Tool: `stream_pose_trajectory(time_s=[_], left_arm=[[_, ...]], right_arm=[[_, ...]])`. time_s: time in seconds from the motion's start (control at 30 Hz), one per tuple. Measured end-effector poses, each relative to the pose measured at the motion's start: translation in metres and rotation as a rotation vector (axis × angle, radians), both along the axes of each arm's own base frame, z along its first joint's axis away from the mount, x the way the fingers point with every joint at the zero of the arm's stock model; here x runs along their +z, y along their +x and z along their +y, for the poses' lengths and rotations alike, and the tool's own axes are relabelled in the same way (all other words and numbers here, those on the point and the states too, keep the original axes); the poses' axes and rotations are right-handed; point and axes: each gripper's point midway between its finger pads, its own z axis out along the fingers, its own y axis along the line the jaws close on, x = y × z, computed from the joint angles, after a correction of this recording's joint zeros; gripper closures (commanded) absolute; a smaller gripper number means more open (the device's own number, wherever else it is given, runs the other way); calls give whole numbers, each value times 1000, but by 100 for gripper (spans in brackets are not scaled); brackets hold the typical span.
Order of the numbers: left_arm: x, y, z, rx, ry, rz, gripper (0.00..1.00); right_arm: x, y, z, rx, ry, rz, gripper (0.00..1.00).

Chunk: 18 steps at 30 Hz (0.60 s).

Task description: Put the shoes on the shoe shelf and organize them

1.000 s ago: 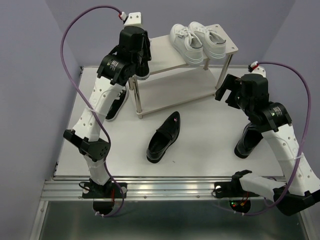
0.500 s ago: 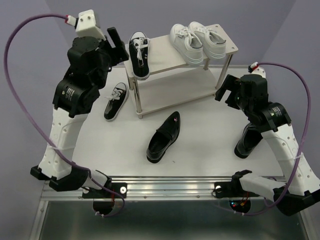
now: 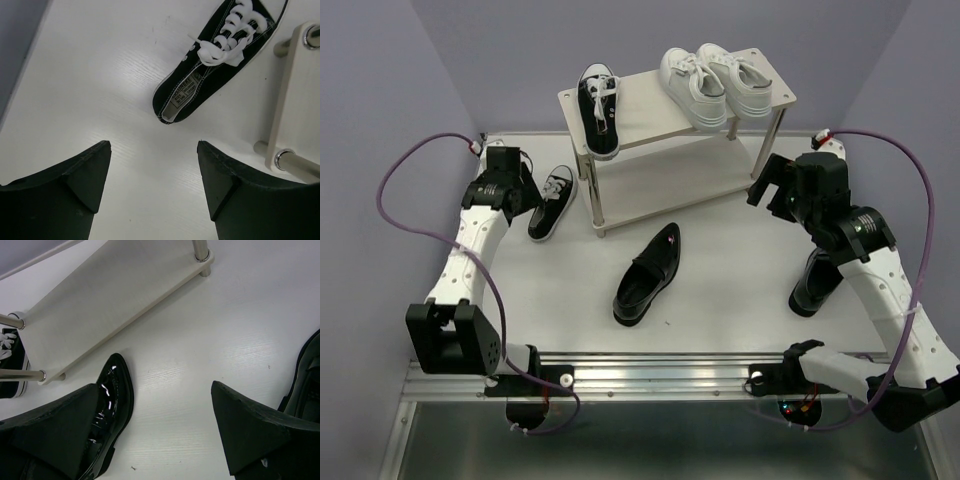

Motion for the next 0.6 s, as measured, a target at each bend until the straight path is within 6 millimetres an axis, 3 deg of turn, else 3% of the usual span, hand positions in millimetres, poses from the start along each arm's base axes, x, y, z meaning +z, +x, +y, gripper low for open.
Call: stream_pose_trajectory(time_s=[0.1, 0.4, 0.53, 0.6], left_arm=[[-37, 5, 0, -5, -24, 96, 11], [-92, 41, -6, -33, -55, 172, 8], [-122, 47, -5, -30, -50, 231, 15], [-133, 49, -5, -29, -48, 253, 26]], right_arm=[[-1, 0, 1, 3, 2, 2, 0], [-5, 1, 4, 12, 15, 6, 0], [-5, 0, 4, 10, 19, 3, 0], [-7, -2, 3, 10, 20, 5, 0]])
